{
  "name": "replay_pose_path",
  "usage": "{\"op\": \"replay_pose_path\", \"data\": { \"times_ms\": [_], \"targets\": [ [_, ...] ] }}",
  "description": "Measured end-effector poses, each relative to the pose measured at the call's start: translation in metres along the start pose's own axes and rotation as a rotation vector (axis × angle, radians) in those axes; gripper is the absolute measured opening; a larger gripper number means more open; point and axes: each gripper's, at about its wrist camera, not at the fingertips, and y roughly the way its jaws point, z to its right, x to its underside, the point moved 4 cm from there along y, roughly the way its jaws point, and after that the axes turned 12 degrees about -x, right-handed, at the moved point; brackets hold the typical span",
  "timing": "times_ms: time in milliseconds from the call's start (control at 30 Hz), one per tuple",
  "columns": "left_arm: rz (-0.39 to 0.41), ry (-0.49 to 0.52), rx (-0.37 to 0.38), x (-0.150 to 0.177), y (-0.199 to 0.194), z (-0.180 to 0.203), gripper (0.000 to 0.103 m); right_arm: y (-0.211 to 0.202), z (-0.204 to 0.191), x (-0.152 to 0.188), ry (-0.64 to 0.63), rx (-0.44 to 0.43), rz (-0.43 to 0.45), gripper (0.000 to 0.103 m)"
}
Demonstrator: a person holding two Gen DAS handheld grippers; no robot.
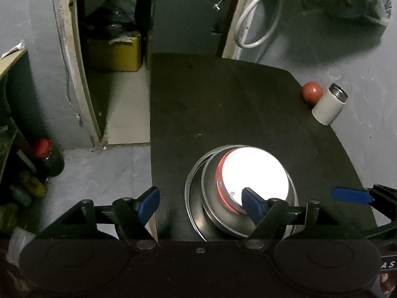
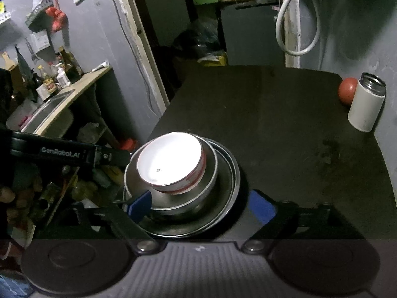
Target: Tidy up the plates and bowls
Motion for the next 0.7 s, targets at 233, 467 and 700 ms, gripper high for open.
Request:
{"op": "replay_pose_path", "data": {
  "times_ms": [233,467,700],
  "targets": [
    [0.039,-0.022,-0.016,0.007,-0.017,0.006,0.091,-0.016,-0.002,0.0,-0.018,-0.039,0.052,0.098],
    [0.044,-0.03,-0.016,0.016,-0.031,0.007,0.097,-0.027,-0.009,0.002,-0.014,-0.057,0.086,0.102],
    [0.071,-0.035,-0.018,0.019,-0.039,0.003,0.102,-0.032,-0.012,0.001,0.009,-0.044,0.133,0.103]
  ]
}}
